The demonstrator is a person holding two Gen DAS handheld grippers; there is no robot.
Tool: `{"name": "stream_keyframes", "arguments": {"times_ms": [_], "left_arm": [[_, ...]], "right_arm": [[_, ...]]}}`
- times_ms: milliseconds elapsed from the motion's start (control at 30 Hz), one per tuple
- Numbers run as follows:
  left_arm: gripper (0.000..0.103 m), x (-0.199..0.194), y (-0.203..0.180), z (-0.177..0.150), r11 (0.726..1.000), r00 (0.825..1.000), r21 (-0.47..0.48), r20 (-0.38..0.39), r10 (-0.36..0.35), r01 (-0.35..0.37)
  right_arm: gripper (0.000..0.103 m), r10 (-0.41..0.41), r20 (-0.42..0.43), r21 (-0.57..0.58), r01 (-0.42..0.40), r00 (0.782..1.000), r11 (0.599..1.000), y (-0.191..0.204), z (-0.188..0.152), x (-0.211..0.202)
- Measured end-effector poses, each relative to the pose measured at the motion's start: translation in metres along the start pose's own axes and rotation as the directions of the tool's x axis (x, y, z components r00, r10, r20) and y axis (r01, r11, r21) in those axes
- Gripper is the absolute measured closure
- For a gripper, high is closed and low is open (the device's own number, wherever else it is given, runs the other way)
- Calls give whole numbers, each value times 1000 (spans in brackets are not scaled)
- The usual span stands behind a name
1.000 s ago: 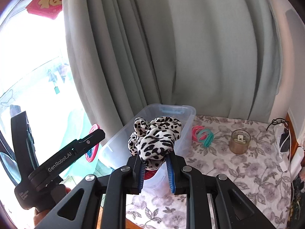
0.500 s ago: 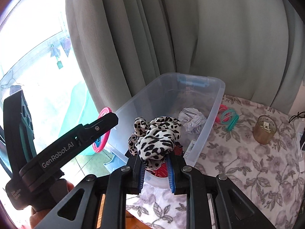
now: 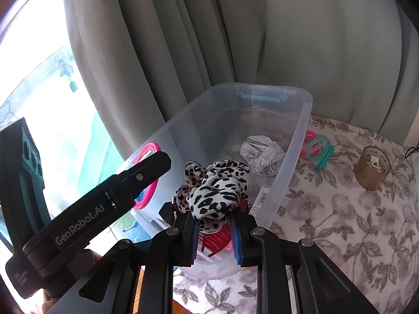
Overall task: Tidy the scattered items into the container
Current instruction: 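Lower into the box and open both grippers, releasing mirror and scrunchie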
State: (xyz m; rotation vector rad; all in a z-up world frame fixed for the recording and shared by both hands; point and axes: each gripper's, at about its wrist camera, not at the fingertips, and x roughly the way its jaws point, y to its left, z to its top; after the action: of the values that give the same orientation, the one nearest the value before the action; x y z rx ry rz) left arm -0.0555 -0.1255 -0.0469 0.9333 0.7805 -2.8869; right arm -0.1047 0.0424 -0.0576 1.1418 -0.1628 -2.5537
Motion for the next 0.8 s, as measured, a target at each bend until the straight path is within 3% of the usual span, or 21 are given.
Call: {"name": "stream_keyframes", "arguments": {"times_ms": [267, 567, 800], "left_arm": [[29, 5, -6, -1, 999, 999, 33, 9, 36, -37], [29, 5, -6, 0, 999, 1000, 29, -1, 28, -28], [29, 5, -7, 2, 999, 999, 23, -17, 29, -28]], "right_arm": [[78, 11, 4, -6, -11, 1000, 1000, -7, 0, 3], [61, 30, -3, -52, -30, 1000, 998, 1, -1, 6], [59, 40, -7, -44, -40, 999, 998, -1, 0, 9]]}}
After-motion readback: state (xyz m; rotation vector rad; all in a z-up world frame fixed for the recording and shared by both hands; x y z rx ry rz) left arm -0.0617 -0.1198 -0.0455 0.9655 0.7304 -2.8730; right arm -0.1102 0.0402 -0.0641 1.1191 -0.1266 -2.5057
